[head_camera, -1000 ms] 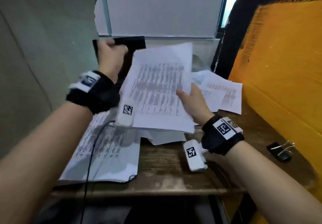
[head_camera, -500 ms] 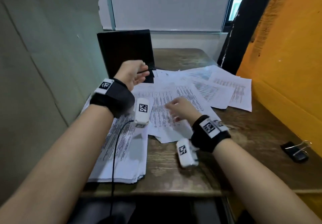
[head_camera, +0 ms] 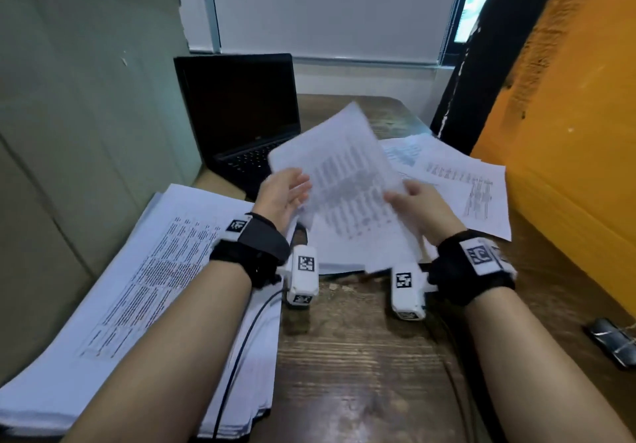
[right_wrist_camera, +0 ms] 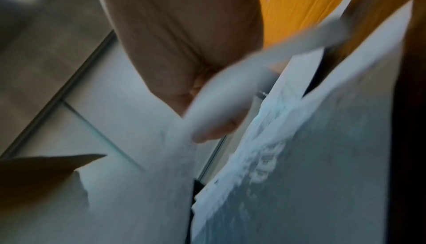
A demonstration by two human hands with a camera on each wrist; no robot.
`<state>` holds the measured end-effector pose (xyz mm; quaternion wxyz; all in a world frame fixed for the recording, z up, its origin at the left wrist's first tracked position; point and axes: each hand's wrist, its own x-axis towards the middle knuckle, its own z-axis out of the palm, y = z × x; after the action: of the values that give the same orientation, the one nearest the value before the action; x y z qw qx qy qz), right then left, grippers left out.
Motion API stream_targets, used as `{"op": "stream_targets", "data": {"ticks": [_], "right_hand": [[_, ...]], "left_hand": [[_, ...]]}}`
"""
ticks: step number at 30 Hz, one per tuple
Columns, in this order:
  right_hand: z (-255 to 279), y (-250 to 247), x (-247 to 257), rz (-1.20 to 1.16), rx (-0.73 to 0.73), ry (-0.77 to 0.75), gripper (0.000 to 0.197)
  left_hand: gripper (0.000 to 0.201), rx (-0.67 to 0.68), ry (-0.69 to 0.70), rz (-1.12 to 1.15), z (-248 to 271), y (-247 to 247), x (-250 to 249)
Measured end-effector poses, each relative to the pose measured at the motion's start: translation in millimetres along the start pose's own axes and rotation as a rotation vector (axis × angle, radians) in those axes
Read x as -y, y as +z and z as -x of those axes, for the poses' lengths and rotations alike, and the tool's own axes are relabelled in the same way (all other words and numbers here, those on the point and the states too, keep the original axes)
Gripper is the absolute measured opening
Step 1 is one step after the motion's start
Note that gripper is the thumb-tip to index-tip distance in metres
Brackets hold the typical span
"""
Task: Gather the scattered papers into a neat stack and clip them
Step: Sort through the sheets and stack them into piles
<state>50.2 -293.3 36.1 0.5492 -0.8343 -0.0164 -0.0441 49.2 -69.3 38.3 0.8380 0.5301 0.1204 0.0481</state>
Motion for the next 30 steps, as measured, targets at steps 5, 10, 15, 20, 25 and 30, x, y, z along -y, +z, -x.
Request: {"op": "stream_targets", "data": {"ticks": [5, 10, 15, 20, 25, 30], "right_hand": [[-7.8, -17.7, -22.6, -0.141, -0.166, -0.146, 0.017], [5.4, -11.0, -7.8, -0.115, -0.218, -0.248, 0.016], [-4.9, -12.8, -21.1, -0.184, -0.285, -0.241, 0.028], [-18.9, -26.5, -43.7, -0.286, -0.348, -0.106, 0.055], [-19.5, -24.1, -44.1, -0.219, -0.199, -0.073, 0.027], [-20.9, -35.4, -48.9, -0.136, -0.127, 0.041, 0.037]], "left_hand": [[0.061, 0.115, 0.016, -0.096, 3.8, -3.6, 31.2], [0.022, 0.268, 0.072, -0.355, 13.9, 4.4, 36.9], [0.045, 0.146, 0.190, -0.568, 8.6, -5.4, 41.6], [0.045, 0.111, 0.167, -0.490, 10.7, -2.4, 39.1], [0.020, 0.301, -0.079, -0.363, 17.6, -2.5, 37.3], [0.039, 0.178, -0.061, -0.307, 14.6, -1.6, 37.6]]}}
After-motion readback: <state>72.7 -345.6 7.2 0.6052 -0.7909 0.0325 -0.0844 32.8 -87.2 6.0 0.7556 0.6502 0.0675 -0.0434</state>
